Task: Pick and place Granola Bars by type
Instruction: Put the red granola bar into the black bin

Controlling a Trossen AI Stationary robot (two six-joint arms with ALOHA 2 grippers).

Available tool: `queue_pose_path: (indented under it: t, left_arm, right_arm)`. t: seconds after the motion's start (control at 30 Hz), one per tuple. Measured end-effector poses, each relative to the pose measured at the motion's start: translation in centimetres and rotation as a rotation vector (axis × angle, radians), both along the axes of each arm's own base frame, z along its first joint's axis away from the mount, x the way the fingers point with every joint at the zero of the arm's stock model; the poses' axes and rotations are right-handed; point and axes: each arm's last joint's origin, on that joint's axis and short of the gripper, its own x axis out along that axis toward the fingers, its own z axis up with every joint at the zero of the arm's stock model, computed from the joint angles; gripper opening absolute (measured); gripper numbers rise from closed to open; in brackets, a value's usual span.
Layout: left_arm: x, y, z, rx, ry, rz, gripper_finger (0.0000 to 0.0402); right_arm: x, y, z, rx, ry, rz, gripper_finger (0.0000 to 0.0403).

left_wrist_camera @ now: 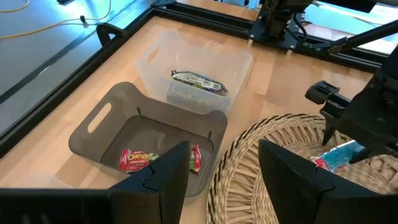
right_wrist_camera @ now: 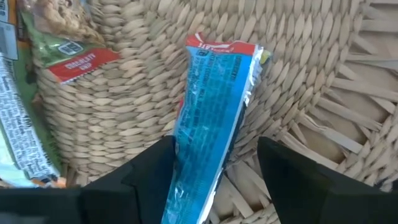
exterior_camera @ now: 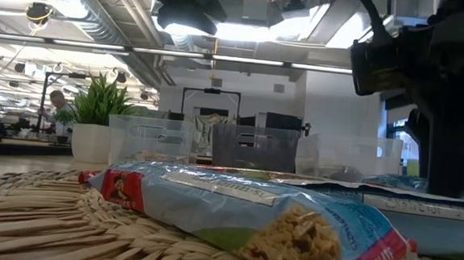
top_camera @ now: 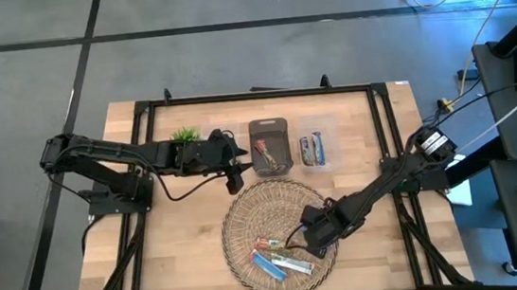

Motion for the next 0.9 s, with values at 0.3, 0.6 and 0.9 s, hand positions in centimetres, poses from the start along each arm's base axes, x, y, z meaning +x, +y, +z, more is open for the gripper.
queue_pose_path:
  t: [0.3, 0.6, 0.9]
  left_arm:
    - [0.0, 0.0, -0.1, 0.003, 0.008, 0.0, 0.0184]
    - [-0.2, 0.0, -0.3, 0.006, 0.043, 0.0, 0.0184]
    - [-0.3, 0.0, -0.4, 0.007, 0.054, 0.0, 0.0184]
  right_arm:
    - [0.0, 0.0, -0.1, -0.008, 0.004, -0.004, 0.0161]
    - [0.0, 0.0, -0.1, 0.012, 0.011, 0.0, 0.0101]
    - [-0.3, -0.1, 0.9, 0.056, 0.01, 0.016, 0.0098]
